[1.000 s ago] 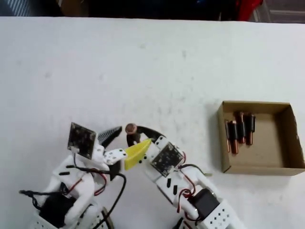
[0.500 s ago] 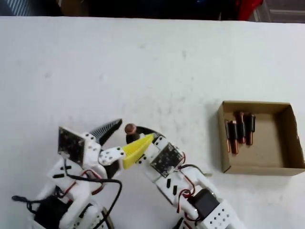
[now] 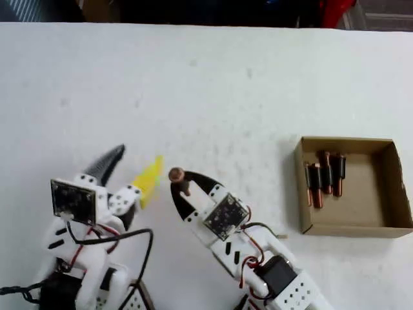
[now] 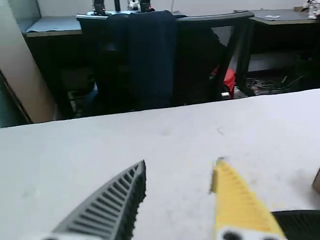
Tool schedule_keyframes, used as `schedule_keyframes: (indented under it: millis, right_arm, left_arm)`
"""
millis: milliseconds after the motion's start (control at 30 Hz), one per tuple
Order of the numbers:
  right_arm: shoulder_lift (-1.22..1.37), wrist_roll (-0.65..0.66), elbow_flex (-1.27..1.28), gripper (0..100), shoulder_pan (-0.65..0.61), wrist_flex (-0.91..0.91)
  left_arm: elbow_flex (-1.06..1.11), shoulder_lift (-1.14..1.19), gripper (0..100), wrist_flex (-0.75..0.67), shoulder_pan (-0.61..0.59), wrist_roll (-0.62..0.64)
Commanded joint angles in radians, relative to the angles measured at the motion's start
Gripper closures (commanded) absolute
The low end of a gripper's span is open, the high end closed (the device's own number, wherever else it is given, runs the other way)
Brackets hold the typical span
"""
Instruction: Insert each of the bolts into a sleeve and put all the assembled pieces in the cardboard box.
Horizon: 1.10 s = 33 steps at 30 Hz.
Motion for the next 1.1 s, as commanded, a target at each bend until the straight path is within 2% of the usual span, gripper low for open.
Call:
schedule_keyframes:
  millis: [0,100,233,333,433,667,933,1067]
  right_arm:
    - [-0.013,0.014,0.006,98.1,0.012,-0.019]
    - [-0.013,0.014,0.006,98.1,0.012,-0.019]
    - [-0.013,0.014,0.006,98.1,0.012,-0.019]
    - [-0.013,0.014,0.006,98.1,0.012,-0.019]
    - [-0.013,0.014,0.006,98.1,0.012,-0.019]
    - [-0.013,0.014,0.006,98.1,0.054,-0.021]
    - [-0.013,0.014,0.006,98.1,0.076,-0.021]
    - [-0.013,0.015,0.006,98.1,0.077,-0.021]
  left_arm:
    - [-0.114,0.002,98,-0.029,-0.059,-0.081]
    - [-0.158,0.002,94,-0.028,-0.077,-0.083]
    - [-0.175,0.002,98,0.021,-0.077,-0.084]
    - [-0.219,0.002,97,0.097,-0.077,-0.084]
    - [-0.229,0.002,98,0.114,-0.079,-0.084]
    - [-0.281,0.002,98,0.199,-0.145,-0.077]
    - [-0.278,0.002,98,0.276,-0.182,-0.081]
    - [-0.173,0.002,98,0.341,-0.182,-0.084]
